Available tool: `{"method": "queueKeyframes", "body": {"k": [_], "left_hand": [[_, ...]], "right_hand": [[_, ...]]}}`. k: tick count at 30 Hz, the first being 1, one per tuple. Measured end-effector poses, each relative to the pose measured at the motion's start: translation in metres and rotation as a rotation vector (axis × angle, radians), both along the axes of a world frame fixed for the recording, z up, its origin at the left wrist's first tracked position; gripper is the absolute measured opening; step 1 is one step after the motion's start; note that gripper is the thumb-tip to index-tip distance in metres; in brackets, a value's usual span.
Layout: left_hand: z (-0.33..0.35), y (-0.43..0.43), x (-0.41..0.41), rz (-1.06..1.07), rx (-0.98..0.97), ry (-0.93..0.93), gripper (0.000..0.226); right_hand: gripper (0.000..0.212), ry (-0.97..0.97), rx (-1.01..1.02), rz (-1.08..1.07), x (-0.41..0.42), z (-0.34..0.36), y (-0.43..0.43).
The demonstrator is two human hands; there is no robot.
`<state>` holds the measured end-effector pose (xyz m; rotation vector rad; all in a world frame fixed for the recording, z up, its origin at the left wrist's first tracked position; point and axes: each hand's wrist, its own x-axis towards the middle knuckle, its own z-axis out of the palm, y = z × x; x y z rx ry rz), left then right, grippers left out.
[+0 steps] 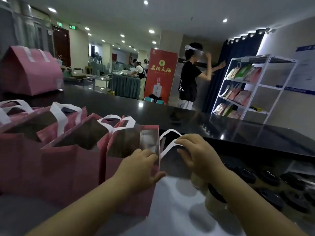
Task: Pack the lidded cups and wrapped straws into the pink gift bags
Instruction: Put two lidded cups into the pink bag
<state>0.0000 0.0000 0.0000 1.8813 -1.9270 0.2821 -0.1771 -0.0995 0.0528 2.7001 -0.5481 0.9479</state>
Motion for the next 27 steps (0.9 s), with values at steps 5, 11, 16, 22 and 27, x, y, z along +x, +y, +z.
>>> {"method": "queueKeyframes", "body": {"k": [5, 11, 16, 22, 27], "left_hand": [[-0.01, -0.016, -0.012, 0.011, -0.006, -0.048, 0.039], [-0.017, -0.016, -0.002, -0.196, -0.022, 0.063, 0.031], [-0.012, -0.01, 0.01, -0.305, -0.017, 0.152, 0.026], [-0.01, -0.006, 0.029, -0.277, -0.098, 0.197, 0.024], [-0.011, -0.007, 0.046, -0.177, -0.171, 0.16, 0.029]], "right_hand": [[0.03, 0.115, -0.052, 0.047, 0.023, 0.01, -0.032], [0.052, 0.493, -0.036, -0.017, 0.051, 0.013, -0.067], [0.036, 0.652, 0.019, -0.083, 0.05, 0.003, -0.08], [0.017, 0.551, 0.053, -0.047, 0.015, -0.005, -0.087], [0.013, 0.375, 0.132, 0.039, -0.008, -0.013, -0.067]]}}
